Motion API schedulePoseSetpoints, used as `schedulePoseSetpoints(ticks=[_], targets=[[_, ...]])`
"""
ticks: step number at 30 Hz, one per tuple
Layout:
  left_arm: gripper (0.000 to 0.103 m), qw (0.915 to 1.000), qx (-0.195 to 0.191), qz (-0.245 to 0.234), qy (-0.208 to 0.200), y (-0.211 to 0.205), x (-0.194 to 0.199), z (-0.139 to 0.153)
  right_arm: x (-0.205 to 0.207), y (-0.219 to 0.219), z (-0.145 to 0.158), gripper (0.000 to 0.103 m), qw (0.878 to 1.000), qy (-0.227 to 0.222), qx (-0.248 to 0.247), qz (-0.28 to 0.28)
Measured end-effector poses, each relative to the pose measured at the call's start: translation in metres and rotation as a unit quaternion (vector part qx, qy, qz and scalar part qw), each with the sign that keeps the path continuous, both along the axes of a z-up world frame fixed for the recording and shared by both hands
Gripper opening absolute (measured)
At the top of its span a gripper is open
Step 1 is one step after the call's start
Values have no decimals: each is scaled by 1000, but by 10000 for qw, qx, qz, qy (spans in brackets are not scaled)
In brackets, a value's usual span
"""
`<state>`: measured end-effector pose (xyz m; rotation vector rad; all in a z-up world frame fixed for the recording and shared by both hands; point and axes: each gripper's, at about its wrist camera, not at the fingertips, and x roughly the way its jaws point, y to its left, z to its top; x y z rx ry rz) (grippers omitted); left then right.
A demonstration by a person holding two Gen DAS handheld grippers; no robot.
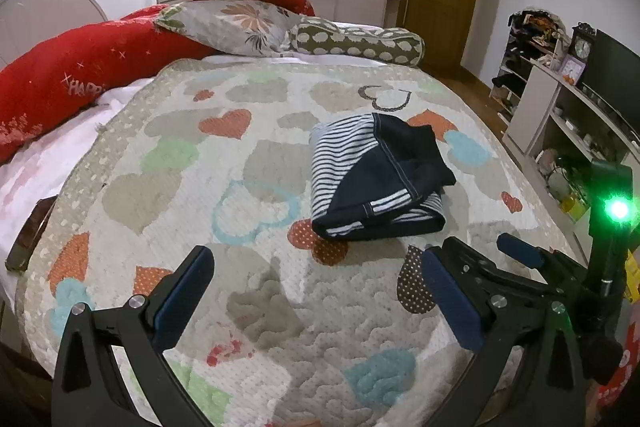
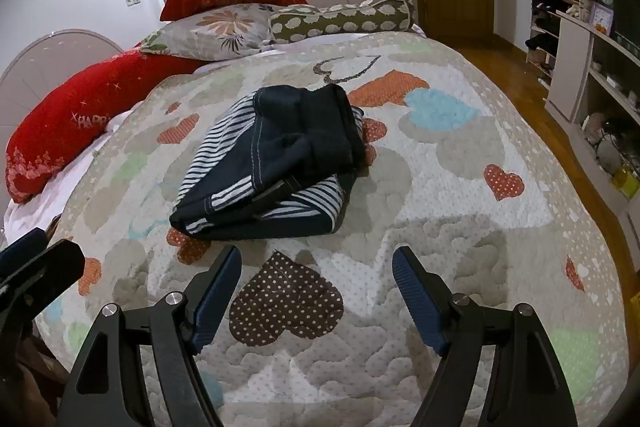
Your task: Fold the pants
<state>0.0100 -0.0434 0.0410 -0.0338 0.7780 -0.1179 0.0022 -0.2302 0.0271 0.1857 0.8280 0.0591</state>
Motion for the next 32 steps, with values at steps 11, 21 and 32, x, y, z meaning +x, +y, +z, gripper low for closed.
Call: schedulePoseSetpoints(ticks=[11, 21, 32], targets=[[103, 9997, -113, -21, 204, 2, 5, -7, 0, 4, -2, 83, 9995, -22, -319, -44], [103, 9993, -172, -26, 332, 2, 8, -12, 1, 5, -6, 84, 9994, 32, -352, -27], [103, 9982, -399, -49, 445, 7, 15, -18, 1, 14, -14, 84, 9989, 137, -452, 78]])
